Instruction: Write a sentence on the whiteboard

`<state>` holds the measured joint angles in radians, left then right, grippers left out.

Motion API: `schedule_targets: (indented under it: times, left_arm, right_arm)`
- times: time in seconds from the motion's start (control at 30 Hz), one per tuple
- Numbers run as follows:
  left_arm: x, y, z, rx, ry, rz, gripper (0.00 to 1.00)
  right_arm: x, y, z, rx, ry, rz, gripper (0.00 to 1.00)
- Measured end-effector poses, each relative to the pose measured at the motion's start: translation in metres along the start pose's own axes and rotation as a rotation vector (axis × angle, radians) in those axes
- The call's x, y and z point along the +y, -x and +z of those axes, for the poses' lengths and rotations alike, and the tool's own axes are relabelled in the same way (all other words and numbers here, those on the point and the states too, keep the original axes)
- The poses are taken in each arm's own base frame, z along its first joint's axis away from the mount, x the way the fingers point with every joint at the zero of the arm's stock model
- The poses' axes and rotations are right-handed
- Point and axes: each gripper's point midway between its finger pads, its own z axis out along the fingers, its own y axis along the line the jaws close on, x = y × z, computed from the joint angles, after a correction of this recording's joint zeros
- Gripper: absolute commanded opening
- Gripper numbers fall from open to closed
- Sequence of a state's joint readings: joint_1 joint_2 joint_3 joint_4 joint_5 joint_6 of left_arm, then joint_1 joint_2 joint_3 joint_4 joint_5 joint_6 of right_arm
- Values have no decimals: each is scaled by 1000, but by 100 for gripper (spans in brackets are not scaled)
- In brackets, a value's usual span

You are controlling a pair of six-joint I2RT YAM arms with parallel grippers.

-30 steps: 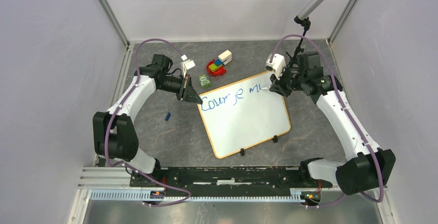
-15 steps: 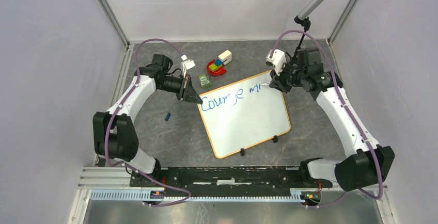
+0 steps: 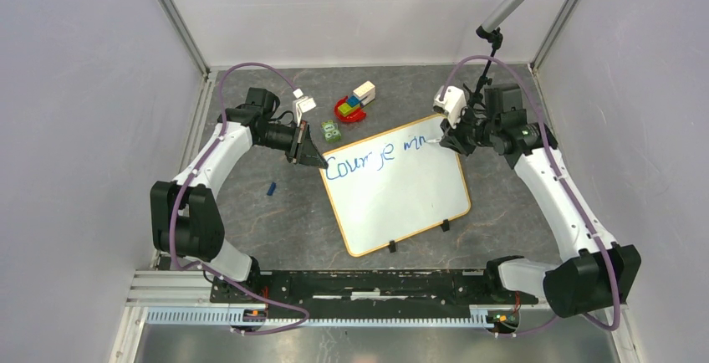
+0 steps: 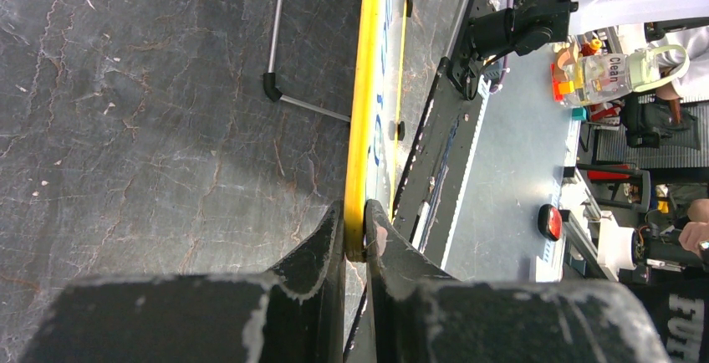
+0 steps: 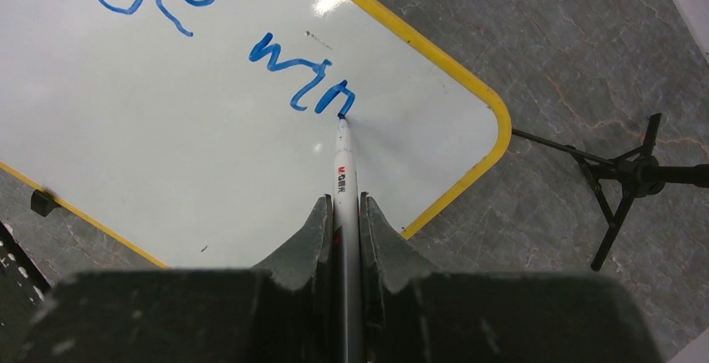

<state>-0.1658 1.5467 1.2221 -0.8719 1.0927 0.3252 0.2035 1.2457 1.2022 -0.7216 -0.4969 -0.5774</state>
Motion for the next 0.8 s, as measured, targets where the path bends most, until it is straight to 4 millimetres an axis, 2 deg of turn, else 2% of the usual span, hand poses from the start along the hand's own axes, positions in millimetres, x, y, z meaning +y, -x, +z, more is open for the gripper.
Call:
schedule_targets:
  times: [0.17,0.37,0.53,0.8]
  left_arm:
    - [0,0,0,0,-1,0,2]
    - [-1,0,0,-1,-4,-1,2]
    - [-1,0,0,-1,-5,-1,2]
    - [-1,0,0,-1,-6,-1,2]
  right_arm:
    - [6,-7,-3,10,6,-3,0]
    - [7,-4,-6,8,12,-2,0]
    - [1,6,-12,-25,-6,9,0]
    - [-14,2,-16,-23,-56,40,0]
